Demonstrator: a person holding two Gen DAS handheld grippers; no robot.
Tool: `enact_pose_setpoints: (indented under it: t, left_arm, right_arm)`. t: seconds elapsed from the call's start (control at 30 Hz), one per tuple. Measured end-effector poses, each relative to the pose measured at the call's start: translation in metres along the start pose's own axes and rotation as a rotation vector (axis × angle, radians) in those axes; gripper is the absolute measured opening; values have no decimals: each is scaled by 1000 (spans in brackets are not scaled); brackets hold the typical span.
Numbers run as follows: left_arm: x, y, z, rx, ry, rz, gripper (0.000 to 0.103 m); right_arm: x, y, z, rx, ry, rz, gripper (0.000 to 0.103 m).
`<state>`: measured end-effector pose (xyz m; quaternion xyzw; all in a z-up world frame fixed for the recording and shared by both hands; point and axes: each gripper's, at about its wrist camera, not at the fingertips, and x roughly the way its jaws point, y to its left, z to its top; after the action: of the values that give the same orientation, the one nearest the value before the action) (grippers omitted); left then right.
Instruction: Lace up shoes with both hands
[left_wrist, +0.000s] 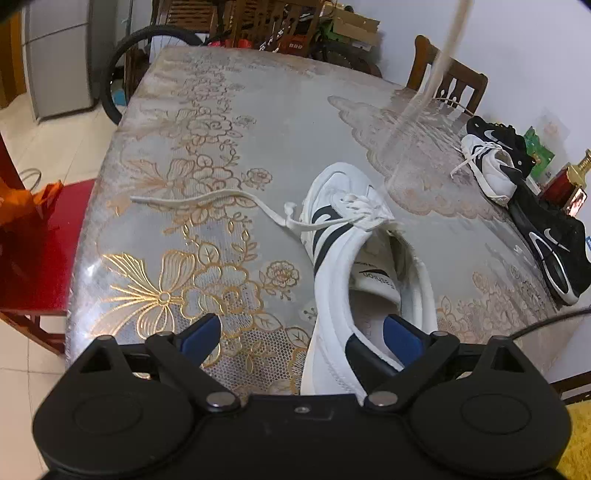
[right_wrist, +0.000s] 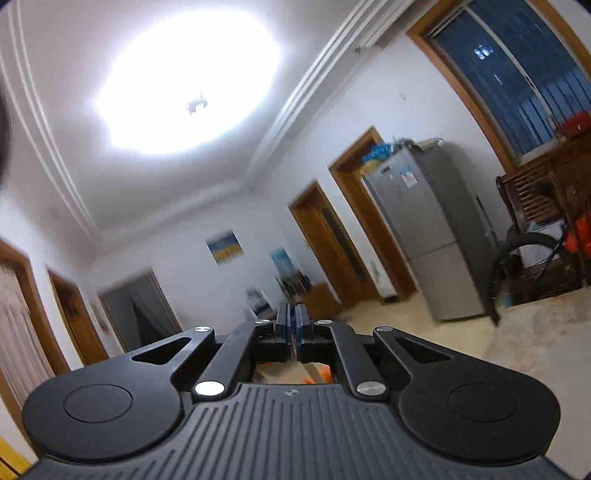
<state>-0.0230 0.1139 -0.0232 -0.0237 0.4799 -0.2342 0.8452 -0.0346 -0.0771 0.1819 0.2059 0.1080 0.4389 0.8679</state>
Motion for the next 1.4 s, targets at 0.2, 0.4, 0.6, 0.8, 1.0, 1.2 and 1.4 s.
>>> enact_pose_setpoints:
  t: [0.2, 0.4, 0.6, 0.8, 1.0, 1.2, 1.4]
  left_arm:
    - [3, 0, 0, -29, 22, 14, 95]
    - [-1, 0, 1, -99, 71, 53, 94]
    - [-23, -13, 1, -116, 64, 127, 94]
    - [-4, -22, 3, -183, 108, 285, 95]
    - [10, -18, 14, -275, 73, 417, 99]
    - [15, -5, 36, -315, 34, 491, 99]
    - [29, -5, 53, -296, 19, 517, 99]
  right_arm:
    - [50, 1, -74, -279, 437, -237, 60]
    - [57, -63, -107, -415, 606, -510, 61]
    - [85, -137, -119, -347, 780, -558, 60]
    - [102, -168, -140, -460, 873, -516, 60]
    - [78, -179, -123, -363, 956, -478, 59]
    - [19, -167, -127, -340, 1039, -426, 48]
    - [-37, -125, -148, -270, 1065, -332, 38]
